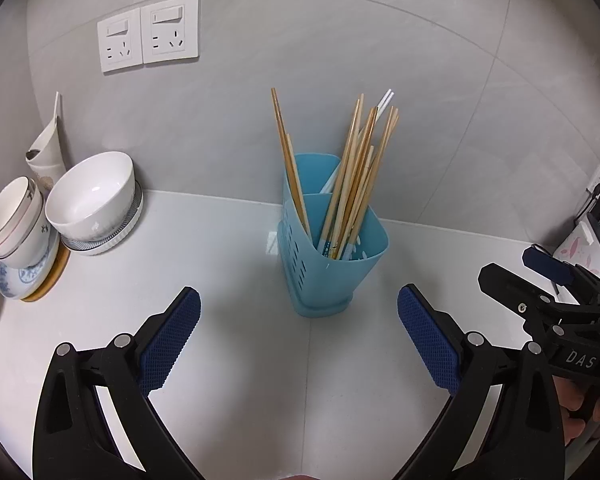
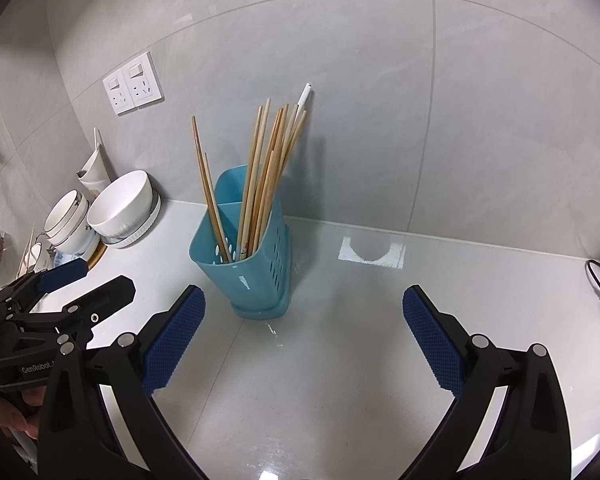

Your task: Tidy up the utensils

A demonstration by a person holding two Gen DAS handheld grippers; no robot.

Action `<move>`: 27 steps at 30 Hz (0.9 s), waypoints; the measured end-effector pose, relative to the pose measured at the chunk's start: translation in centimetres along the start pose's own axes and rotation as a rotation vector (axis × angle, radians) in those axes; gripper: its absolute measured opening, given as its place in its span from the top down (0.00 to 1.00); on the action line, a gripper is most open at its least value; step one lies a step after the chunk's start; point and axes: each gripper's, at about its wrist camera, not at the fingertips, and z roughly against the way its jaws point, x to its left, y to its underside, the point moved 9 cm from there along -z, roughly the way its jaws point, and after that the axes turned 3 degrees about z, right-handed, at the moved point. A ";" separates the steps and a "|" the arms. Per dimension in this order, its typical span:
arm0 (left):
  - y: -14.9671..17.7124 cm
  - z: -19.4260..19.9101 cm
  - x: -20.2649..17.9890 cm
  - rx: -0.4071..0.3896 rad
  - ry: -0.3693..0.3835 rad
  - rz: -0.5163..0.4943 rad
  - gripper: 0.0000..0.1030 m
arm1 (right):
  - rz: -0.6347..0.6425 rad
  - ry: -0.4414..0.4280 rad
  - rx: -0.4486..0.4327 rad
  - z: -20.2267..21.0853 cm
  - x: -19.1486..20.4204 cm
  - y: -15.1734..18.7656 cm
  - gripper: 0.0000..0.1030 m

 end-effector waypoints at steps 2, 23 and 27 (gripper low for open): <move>0.2 -0.1 0.0 0.005 -0.002 -0.006 0.06 | 0.005 -0.006 0.006 -0.1 0.0 0.1 0.08; 0.9 -0.4 -0.3 0.028 -0.006 -0.025 0.06 | 0.009 -0.020 0.023 -0.2 -0.1 0.6 0.08; 0.8 -0.5 -0.3 0.034 -0.008 -0.025 0.06 | 0.010 -0.017 0.024 -0.2 -0.1 0.7 0.08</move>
